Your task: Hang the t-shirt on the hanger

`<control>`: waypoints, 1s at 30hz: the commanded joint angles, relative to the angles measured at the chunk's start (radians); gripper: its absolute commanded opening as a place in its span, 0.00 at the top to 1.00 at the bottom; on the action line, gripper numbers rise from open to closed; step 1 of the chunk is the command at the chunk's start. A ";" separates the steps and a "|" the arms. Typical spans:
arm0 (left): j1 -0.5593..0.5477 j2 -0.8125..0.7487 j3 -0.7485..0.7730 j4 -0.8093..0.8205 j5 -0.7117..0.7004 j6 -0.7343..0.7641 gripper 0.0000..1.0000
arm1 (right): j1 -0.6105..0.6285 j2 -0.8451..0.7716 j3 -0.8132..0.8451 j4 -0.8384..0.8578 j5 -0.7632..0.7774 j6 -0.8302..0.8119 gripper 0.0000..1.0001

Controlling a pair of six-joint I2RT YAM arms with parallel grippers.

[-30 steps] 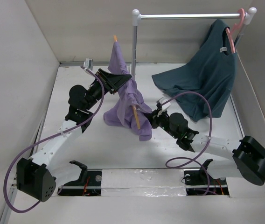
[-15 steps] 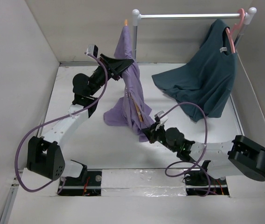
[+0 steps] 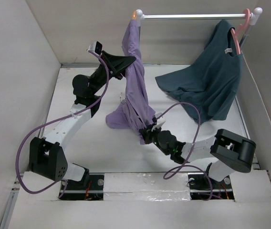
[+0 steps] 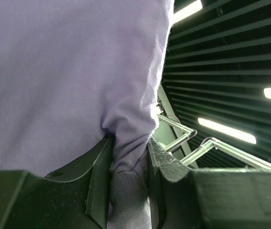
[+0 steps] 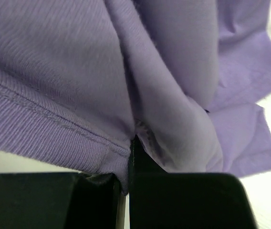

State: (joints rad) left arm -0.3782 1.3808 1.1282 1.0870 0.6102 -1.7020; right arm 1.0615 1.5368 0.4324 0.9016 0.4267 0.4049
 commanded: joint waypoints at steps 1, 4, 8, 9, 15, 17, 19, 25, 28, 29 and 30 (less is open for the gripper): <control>0.005 -0.087 0.059 0.151 -0.084 -0.147 1.00 | 0.006 0.085 0.015 -0.052 0.067 0.012 1.00; 0.005 -0.141 0.044 0.059 -0.118 -0.055 1.00 | 0.054 0.054 0.042 -0.041 0.047 -0.017 1.00; 0.005 -0.144 0.001 0.033 -0.115 0.054 1.00 | 0.159 -0.135 0.057 -0.261 0.121 -0.005 1.00; 0.005 -0.143 -0.051 0.039 -0.112 0.071 1.00 | 0.179 -0.182 0.069 -0.317 0.135 0.017 1.00; 0.005 -0.144 -0.308 0.099 -0.145 0.139 1.00 | 0.278 -0.427 0.202 -0.755 0.073 0.080 1.00; 0.005 -0.132 -0.370 0.143 -0.151 0.136 1.00 | 0.278 -0.428 0.273 -0.850 0.060 0.095 1.00; 0.005 -0.118 -0.459 0.198 -0.164 0.128 1.00 | 0.278 -0.390 0.310 -0.874 0.046 0.109 0.99; -0.013 -0.006 -0.600 0.402 -0.170 0.045 1.00 | 0.287 -0.154 0.451 -0.899 -0.009 0.133 0.98; -0.013 0.044 -0.649 0.476 -0.179 0.027 1.00 | 0.287 -0.081 0.467 -0.883 -0.048 0.167 0.99; -0.013 0.069 -0.659 0.496 -0.182 0.021 1.00 | 0.287 -0.046 0.468 -0.886 -0.066 0.179 0.98; -0.013 0.084 -0.677 0.519 -0.185 0.007 1.00 | 0.299 -0.032 0.468 -0.892 -0.071 0.202 0.97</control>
State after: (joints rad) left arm -0.3862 1.4544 0.4736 1.2140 0.4358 -1.6405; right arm 1.3441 1.4769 0.8631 0.0368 0.4015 0.5514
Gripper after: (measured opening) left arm 0.239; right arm 0.039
